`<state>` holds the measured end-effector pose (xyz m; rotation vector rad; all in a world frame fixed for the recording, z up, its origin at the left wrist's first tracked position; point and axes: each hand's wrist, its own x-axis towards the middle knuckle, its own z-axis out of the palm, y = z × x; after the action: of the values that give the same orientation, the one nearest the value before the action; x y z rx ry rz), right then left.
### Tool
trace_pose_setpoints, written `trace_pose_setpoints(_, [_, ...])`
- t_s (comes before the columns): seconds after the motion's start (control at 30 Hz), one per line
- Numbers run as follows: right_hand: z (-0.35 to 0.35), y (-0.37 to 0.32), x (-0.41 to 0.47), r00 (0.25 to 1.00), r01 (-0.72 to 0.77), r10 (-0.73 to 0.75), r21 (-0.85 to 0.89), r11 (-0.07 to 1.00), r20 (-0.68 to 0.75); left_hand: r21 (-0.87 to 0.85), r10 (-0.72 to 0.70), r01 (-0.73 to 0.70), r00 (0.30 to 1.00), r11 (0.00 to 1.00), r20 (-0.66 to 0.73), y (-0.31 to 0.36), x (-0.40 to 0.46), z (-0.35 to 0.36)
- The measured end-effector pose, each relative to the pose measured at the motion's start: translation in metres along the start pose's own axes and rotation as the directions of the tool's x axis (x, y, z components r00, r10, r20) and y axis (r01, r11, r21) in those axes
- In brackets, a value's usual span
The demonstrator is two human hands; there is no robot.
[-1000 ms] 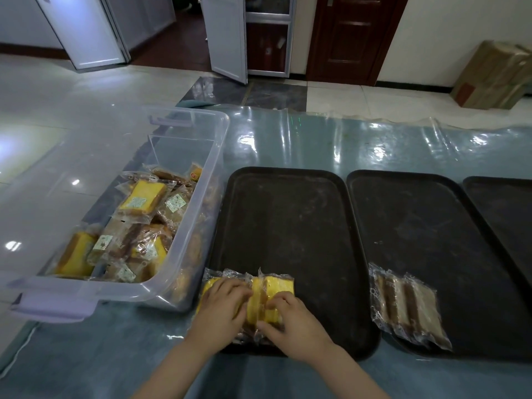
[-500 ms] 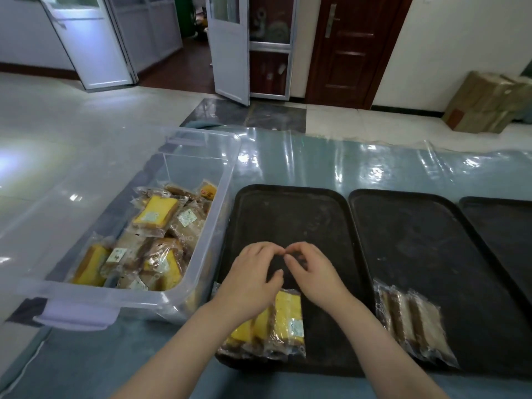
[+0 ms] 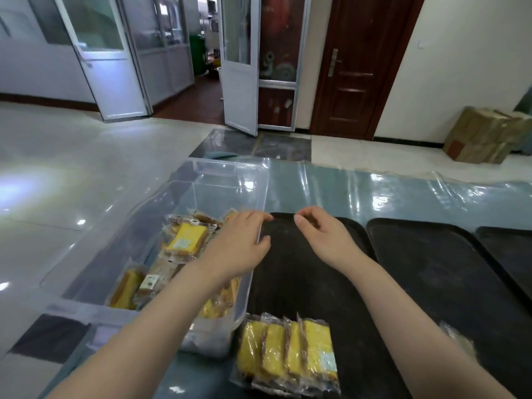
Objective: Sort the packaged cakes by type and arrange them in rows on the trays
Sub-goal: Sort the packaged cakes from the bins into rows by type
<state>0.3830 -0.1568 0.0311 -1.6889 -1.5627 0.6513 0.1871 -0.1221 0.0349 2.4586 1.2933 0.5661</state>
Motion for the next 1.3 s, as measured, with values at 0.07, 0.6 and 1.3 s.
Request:
trace_pose_setpoints(0.07, [0.009, -0.013, 0.007, 1.0, 0.01, -0.01, -0.021, 1.0, 0.02, 0.029, -0.048, 0.048, 0.999, 0.998, 0.02, -0.027, 0.004, -0.016])
trace_pose_setpoints(0.6, [0.149, -0.102, 0.089, 0.94, 0.101, -0.001, -0.277, 0.956, 0.34, 0.399, -0.486, 0.343, 0.804, 0.85, 0.343, -0.215, 0.009, -0.065])
trace_pose_setpoints(1.3, [0.213, -0.062, 0.115, 0.665, 0.244, 0.535, -0.828, 0.505, 0.522, 0.543, -0.53, 0.17, 0.578, 0.822, 0.621, -0.24, -0.006, -0.014])
